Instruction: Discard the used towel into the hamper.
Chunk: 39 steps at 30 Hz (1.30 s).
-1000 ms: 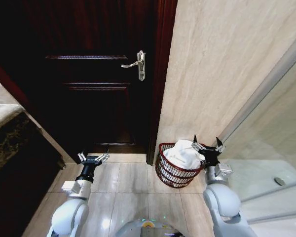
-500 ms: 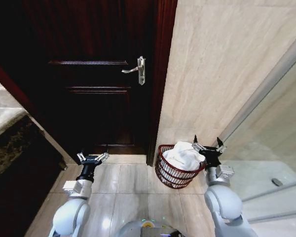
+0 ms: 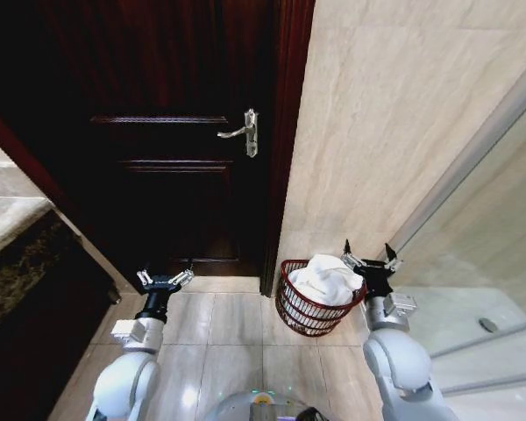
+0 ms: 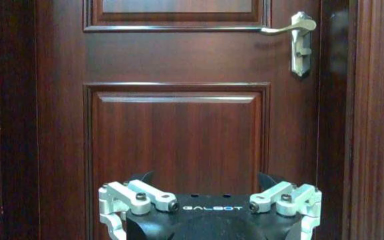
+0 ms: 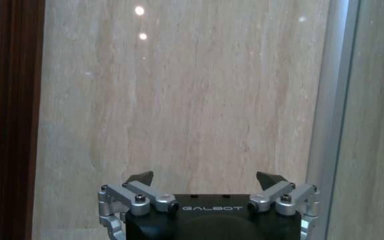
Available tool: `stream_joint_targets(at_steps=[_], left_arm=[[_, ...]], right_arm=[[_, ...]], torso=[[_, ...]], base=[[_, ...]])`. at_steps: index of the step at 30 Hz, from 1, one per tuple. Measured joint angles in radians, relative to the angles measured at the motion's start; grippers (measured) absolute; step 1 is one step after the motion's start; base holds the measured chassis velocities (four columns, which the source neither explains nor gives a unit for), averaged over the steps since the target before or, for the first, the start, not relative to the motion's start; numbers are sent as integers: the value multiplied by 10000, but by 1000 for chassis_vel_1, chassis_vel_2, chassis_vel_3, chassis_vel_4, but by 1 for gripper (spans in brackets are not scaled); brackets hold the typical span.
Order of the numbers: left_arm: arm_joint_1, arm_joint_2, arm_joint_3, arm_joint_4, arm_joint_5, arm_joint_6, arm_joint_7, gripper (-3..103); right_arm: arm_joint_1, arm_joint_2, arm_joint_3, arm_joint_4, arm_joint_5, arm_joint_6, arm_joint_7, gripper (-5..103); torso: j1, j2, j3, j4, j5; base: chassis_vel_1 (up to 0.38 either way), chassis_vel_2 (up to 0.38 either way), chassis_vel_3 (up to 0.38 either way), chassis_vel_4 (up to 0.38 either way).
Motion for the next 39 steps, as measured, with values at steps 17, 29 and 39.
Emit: stream_joint_targets(at_steps=[17, 29, 39], left_arm=[[417, 389, -120, -415, -184, 216, -285, 100], [448, 774, -316, -749, -273, 372, -646, 100], [209, 1220, -676, -1065, -1105, 785, -531, 100]], right_arm=[[-71, -546, -145, 531, 880, -573, 221, 100], [173, -642, -340, 810, 1043, -964, 473, 100], [-273, -715, -129, 1234, 1058, -975, 407, 100]], torso=[[304, 743, 441, 0, 0], [515, 1227, 714, 0, 0], [724, 1696, 972, -1, 0]], base=[[0, 0, 0, 0], [0, 0, 0, 0], [0, 0, 0, 0]])
